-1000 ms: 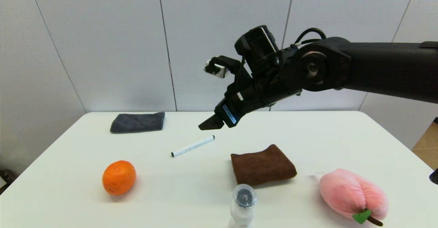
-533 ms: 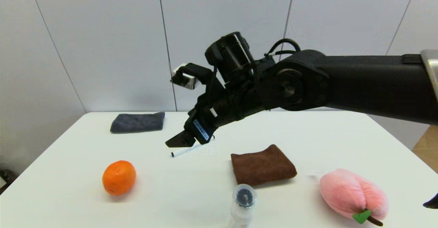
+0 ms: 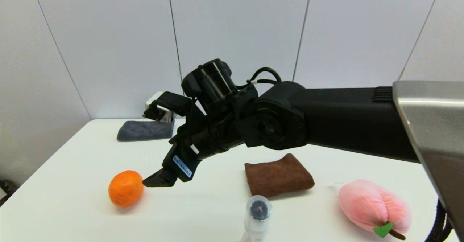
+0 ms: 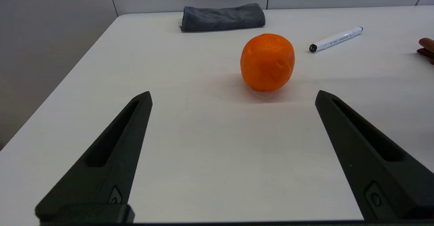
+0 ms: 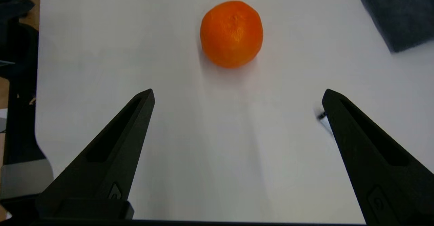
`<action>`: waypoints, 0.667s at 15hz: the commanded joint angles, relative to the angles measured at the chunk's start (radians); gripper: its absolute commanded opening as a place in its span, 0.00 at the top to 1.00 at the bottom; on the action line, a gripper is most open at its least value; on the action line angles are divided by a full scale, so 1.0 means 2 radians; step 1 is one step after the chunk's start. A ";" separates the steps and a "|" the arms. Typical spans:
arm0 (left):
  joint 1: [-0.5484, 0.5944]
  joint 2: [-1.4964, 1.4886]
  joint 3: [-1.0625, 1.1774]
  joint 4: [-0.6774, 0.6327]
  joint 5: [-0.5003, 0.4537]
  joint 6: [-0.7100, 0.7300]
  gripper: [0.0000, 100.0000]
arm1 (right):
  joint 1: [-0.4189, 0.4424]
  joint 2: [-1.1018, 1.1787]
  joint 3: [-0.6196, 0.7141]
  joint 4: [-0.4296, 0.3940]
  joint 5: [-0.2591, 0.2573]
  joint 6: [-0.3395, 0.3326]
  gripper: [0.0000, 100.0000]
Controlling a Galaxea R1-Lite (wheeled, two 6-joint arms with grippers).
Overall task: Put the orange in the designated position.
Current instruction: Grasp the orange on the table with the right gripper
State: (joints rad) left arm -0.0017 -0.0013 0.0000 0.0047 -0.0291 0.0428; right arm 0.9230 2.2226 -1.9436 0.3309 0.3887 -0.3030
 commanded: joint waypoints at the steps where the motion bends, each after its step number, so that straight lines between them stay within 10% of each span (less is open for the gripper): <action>1: 0.000 0.000 0.000 0.000 0.000 0.000 0.00 | 0.001 0.019 -0.001 -0.002 0.004 -0.002 0.00; 10: 0.000 0.001 0.000 0.000 0.000 0.000 0.00 | 0.002 0.059 -0.003 -0.057 0.042 -0.013 0.00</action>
State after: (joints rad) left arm -0.0017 -0.0013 0.0000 0.0043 -0.0291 0.0428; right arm 0.9264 2.3309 -1.9453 0.2155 0.4296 -0.3240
